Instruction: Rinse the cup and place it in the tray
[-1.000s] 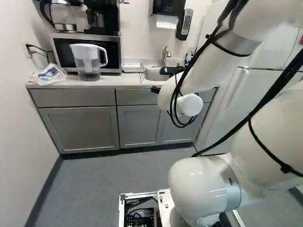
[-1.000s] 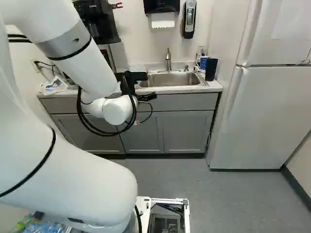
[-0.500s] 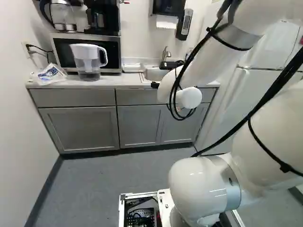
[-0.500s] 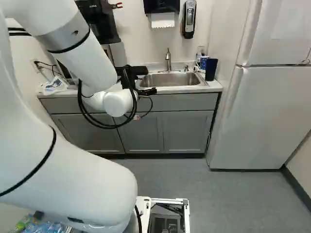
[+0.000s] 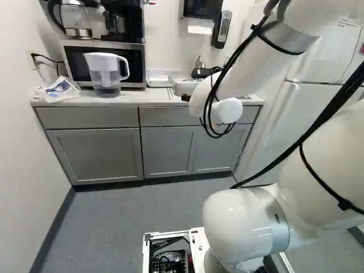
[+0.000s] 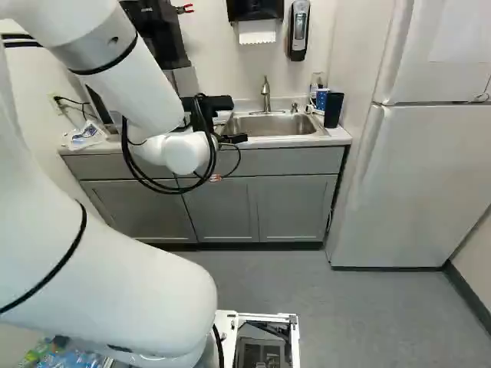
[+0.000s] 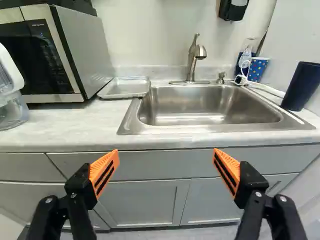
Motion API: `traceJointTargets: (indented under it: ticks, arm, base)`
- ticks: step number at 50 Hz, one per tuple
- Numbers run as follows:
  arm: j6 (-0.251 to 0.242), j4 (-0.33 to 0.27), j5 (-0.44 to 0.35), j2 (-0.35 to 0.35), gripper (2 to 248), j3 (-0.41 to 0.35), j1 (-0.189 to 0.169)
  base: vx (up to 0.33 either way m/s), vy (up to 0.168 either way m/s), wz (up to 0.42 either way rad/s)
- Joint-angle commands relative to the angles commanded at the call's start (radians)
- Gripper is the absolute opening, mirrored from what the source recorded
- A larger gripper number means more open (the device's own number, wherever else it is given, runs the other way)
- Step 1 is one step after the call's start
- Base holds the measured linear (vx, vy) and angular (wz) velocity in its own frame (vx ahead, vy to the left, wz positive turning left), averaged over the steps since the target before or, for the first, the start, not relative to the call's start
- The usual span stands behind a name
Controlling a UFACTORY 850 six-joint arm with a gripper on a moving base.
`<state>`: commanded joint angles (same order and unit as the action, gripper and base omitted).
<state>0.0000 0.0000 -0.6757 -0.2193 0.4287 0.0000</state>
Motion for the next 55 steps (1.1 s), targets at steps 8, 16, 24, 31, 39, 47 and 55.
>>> traceJointTargets:
  ticks: [8, 16, 24, 31, 39, 47, 55]
  arm:
    - [0.000, 0.000, 0.016, -0.002, 247, 0.016, 0.000]
    - [0.000, 0.000, 0.032, -0.007, 247, 0.030, 0.000]
    - [0.000, 0.000, 0.048, -0.016, 247, 0.041, 0.000]
    - [0.000, 0.000, 0.063, -0.024, 247, 0.049, 0.000]
    - [0.000, 0.000, 0.079, -0.032, 247, 0.059, 0.000]
    - [0.000, 0.000, 0.099, -0.041, 247, 0.070, 0.000]
    - [0.000, 0.000, 0.131, -0.049, 247, 0.081, -0.002]
  base:
    - [0.000, 0.000, 0.000]
    - [0.000, 0.000, 0.000]
    - [0.000, 0.000, 0.000]
    - [0.000, 0.000, 0.000]
    - [0.000, 0.000, 0.000]
    - [0.000, 0.000, 0.000]
    - [0.000, 0.000, 0.000]
